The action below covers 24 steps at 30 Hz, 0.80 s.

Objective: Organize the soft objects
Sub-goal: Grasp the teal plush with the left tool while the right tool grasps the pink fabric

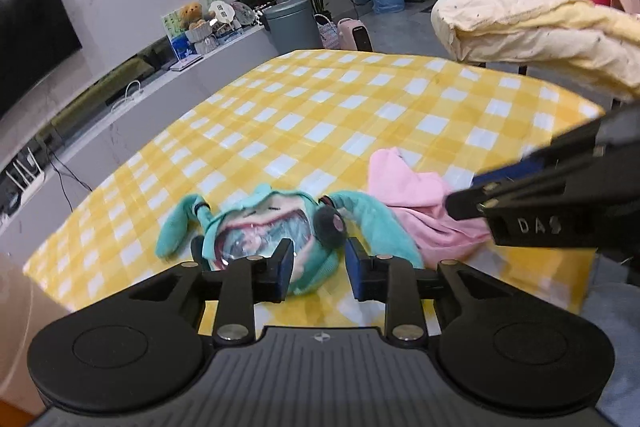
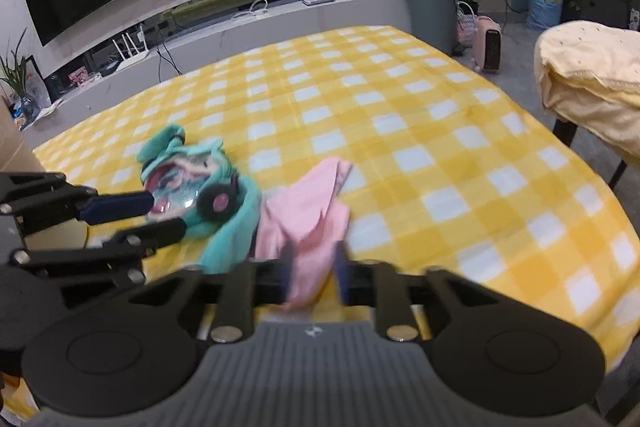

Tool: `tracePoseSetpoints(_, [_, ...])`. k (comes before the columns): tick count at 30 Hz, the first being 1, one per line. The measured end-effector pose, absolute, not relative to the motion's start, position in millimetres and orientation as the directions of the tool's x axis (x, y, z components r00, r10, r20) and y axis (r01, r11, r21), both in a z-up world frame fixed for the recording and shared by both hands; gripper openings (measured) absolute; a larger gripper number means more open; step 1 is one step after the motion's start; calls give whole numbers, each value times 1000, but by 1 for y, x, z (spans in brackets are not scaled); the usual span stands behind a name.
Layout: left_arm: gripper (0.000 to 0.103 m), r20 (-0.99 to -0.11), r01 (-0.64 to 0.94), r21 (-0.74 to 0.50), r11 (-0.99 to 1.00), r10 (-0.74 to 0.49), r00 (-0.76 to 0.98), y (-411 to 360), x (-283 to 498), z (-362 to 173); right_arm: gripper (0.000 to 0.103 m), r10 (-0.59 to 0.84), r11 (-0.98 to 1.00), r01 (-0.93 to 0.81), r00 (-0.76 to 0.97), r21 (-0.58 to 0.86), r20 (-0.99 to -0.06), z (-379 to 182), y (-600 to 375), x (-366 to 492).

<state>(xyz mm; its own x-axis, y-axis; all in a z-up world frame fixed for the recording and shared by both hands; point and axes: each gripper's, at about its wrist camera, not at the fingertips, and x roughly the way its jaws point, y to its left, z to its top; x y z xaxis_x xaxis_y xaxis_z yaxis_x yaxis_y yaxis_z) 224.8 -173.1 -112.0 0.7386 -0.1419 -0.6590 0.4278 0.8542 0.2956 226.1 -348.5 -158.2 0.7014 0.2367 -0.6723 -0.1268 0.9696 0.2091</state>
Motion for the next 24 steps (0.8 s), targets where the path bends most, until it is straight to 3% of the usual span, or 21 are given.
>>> tracePoseSetpoints(4, [39, -668, 445, 315, 838, -137, 731, -179, 239, -123, 41, 230, 972, -128, 710, 199, -665, -159, -349, 249])
tracePoseSetpoints(8, [57, -662, 472, 332, 816, -155, 733, -184, 244, -129, 50, 241, 970, -144, 691, 197, -682, -167, -343, 266])
tracePoseSetpoints(13, [58, -653, 489, 411, 769, -125, 747, -190, 249, -142, 52, 261, 965, -181, 684, 188, -681, -177, -335, 265])
tracePoseSetpoints(15, [51, -652, 500, 420, 757, -132, 747, -192, 250, -143, 40, 248, 968, -195, 690, 154, -680, -178, -332, 263])
tracePoseSetpoints(16, [39, -650, 504, 426, 751, -134, 748, -193, 250, -143, 34, 241, 970, -195, 694, 145, -678, -178, -332, 262])
tracePoseSetpoints(18, [36, -646, 496, 436, 751, -123, 754, -192, 251, -143, 7, 218, 975, -182, 700, 125, -680, -178, -334, 261])
tracePoseSetpoints(24, [29, -646, 482, 387, 786, -142, 750, -181, 237, -128, 1, 240, 970, -138, 686, 201, -687, -171, -347, 256])
